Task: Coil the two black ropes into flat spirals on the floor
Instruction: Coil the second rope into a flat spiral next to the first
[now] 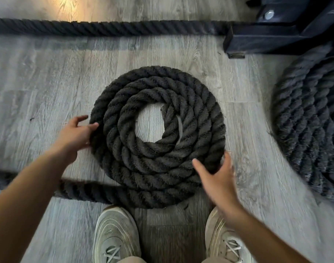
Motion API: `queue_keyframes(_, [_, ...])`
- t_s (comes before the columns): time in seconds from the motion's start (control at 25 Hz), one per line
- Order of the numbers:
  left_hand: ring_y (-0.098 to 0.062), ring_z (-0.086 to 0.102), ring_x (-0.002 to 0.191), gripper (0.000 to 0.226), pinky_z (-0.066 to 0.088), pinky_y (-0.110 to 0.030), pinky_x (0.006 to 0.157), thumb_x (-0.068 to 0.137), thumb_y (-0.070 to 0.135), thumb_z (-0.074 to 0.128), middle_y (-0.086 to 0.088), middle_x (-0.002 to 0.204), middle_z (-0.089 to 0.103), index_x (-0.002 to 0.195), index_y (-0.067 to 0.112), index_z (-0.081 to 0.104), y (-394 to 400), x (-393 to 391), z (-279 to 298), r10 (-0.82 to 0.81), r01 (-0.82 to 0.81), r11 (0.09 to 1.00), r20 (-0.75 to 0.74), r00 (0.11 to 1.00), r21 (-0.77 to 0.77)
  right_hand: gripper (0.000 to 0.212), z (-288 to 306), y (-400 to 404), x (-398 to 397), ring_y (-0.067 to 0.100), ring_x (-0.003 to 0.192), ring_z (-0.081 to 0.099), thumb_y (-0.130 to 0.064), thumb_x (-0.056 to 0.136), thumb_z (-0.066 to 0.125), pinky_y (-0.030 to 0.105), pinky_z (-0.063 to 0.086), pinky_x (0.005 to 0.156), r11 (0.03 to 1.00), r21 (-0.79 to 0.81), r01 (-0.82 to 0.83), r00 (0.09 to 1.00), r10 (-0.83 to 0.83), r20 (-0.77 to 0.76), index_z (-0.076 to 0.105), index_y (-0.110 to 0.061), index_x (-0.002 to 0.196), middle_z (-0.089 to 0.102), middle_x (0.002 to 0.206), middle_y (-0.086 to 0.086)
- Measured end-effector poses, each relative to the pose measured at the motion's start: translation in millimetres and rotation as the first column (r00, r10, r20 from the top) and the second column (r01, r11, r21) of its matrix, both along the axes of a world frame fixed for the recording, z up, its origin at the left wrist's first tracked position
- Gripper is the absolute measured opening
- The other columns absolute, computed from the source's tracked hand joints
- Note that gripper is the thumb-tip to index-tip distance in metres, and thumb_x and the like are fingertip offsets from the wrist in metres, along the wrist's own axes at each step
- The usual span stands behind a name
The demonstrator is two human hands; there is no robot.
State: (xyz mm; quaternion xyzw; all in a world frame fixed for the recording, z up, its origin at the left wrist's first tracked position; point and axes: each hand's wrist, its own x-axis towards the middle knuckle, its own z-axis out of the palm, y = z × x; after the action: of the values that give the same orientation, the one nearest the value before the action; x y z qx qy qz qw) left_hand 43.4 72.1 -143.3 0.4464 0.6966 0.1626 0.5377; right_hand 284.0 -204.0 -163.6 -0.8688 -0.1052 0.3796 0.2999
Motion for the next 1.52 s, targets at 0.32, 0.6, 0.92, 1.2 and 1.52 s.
queue_keyframes(0.32, [-0.03, 0.071, 0.094, 0.047, 0.06, -0.047, 0.082, 0.093, 0.022, 0.072, -0.015, 0.115, 0.07, 0.136, 0.012, 0.056, 20.2, 4.9, -19.0, -0.113, 0.123, 0.99, -0.14, 0.984, 0.072, 0.114, -29.2, -1.2, 11.2, 0.031, 0.142, 0.044, -0.081, 0.068, 0.066, 0.055, 0.055, 0.097, 0.997, 0.06, -0.054, 0.996, 0.058, -0.067, -0.006, -0.056, 0.153, 0.023, 0.167, -0.005])
queue_keyframes(0.6, [-0.032, 0.074, 0.094, 0.052, 0.062, -0.051, 0.078, 0.082, 0.038, 0.08, -0.015, 0.109, 0.074, 0.119, 0.007, 0.06, -81.3, -9.5, -41.5, 0.112, -0.109, 0.985, 0.017, 0.994, -0.132, 0.066, -8.2, 65.1, 111.4, 0.021, 0.108, 0.065, -0.068, 0.075, 0.072, 0.038, 0.055, 0.095, 0.994, 0.083, -0.077, 0.974, 0.057, 0.218, 0.061, -0.031, 0.129, 0.066, 0.123, 0.001])
queue_keyframes(0.92, [-0.012, 0.057, 0.072, 0.057, 0.051, -0.033, 0.067, 0.094, 0.037, 0.068, -0.008, 0.108, 0.064, 0.141, 0.017, 0.042, -15.3, -1.4, -11.8, 0.109, -0.113, 0.991, 0.047, 0.993, 0.069, 0.088, 10.9, 9.6, 0.0, 0.037, 0.142, 0.036, -0.051, 0.095, 0.061, 0.047, 0.046, 0.102, 0.999, 0.044, 0.027, 0.999, -0.029, 0.03, 0.002, -0.042, 0.161, 0.016, 0.162, 0.006])
queue_keyframes(1.2, [-0.022, 0.065, 0.105, 0.049, 0.054, -0.038, 0.093, 0.094, 0.027, 0.069, -0.007, 0.126, 0.067, 0.139, 0.015, 0.054, 25.6, 24.8, -22.9, -0.097, 0.123, 0.977, -0.149, 0.984, 0.175, 0.094, -11.0, -15.5, -12.2, 0.023, 0.12, 0.053, -0.07, 0.086, 0.055, 0.052, 0.054, 0.098, 0.996, 0.083, -0.045, 0.999, 0.044, 0.016, -0.017, -0.066, 0.147, 0.038, 0.153, 0.002])
queue_keyframes(1.52, [-0.017, 0.067, 0.047, 0.027, 0.058, -0.032, 0.042, 0.092, 0.023, 0.073, -0.013, 0.082, 0.069, 0.103, -0.001, 0.066, -51.4, 13.5, 12.8, -0.1, 0.07, 0.985, -0.188, 0.977, -0.159, 0.059, 2.3, 69.9, 116.1, 0.012, 0.11, 0.066, -0.038, 0.083, 0.081, 0.024, 0.048, 0.095, 0.985, 0.17, -0.024, 0.994, 0.004, 0.114, 0.06, -0.029, 0.138, 0.07, 0.109, -0.014])
